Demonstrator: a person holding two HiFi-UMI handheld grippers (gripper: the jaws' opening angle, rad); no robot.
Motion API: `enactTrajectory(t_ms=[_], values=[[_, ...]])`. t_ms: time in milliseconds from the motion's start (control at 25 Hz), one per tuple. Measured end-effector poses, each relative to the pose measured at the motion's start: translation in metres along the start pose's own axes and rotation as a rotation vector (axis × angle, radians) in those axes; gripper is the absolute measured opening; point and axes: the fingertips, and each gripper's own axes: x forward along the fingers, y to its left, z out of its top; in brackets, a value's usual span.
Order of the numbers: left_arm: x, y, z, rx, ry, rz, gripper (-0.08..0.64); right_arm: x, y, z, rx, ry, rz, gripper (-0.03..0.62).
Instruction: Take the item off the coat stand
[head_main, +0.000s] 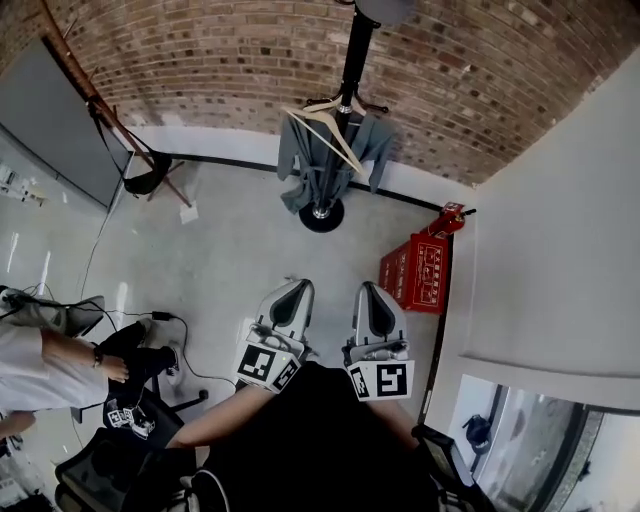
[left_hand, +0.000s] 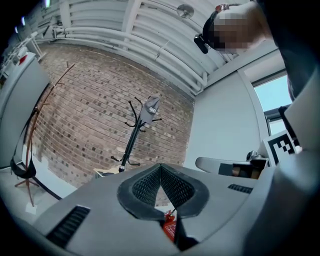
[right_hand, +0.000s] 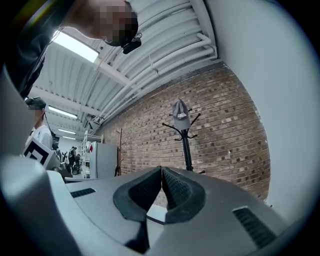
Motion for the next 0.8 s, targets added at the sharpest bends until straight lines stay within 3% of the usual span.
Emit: enactTrajectory(t_ms=[120, 800], values=[[0.028, 0.020, 0.005, -0.038, 0.009, -0.007, 0.017, 0.035, -0.010, -0.005, 0.035, 0.023, -0.009, 0.018], [0.189, 0.132, 0.069, 0.025, 0.037, -0.162, 0.017, 0.231, -0.061, 0.028, -0.027, -0.002, -0.156, 0.018]])
